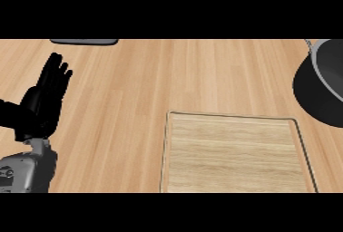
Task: Pick the squash from the tray and place it in the pot
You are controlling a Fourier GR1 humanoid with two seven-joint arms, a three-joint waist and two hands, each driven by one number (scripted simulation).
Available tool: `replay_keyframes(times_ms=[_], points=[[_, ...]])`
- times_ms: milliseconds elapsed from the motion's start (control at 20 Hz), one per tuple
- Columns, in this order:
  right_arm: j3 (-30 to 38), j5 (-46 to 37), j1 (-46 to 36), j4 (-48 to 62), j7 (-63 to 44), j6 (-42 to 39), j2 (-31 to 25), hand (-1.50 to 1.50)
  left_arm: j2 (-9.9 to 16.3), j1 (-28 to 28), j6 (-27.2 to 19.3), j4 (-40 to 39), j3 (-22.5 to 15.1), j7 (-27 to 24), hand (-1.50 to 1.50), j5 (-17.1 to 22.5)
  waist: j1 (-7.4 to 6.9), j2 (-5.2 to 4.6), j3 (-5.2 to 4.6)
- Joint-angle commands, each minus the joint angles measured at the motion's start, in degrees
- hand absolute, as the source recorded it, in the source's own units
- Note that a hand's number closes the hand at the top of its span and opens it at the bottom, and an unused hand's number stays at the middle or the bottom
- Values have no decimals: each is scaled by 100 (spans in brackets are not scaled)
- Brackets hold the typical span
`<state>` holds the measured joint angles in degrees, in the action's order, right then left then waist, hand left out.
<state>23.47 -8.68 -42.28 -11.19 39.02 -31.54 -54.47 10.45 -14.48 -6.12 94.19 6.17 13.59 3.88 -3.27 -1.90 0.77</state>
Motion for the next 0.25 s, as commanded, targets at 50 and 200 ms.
replay_keyframes(times_ms=[50, 200], points=[[-6, 35, 227, -49, 659, -959, -212, -150, -31, 61, 18, -40, 2, -31, 0, 26, 6, -14, 7], [49, 127, 246, -66, 556, -972, -251, -150, -60, 40, 37, 63, -30, 40, 0, 79, -37, -8, 17]])
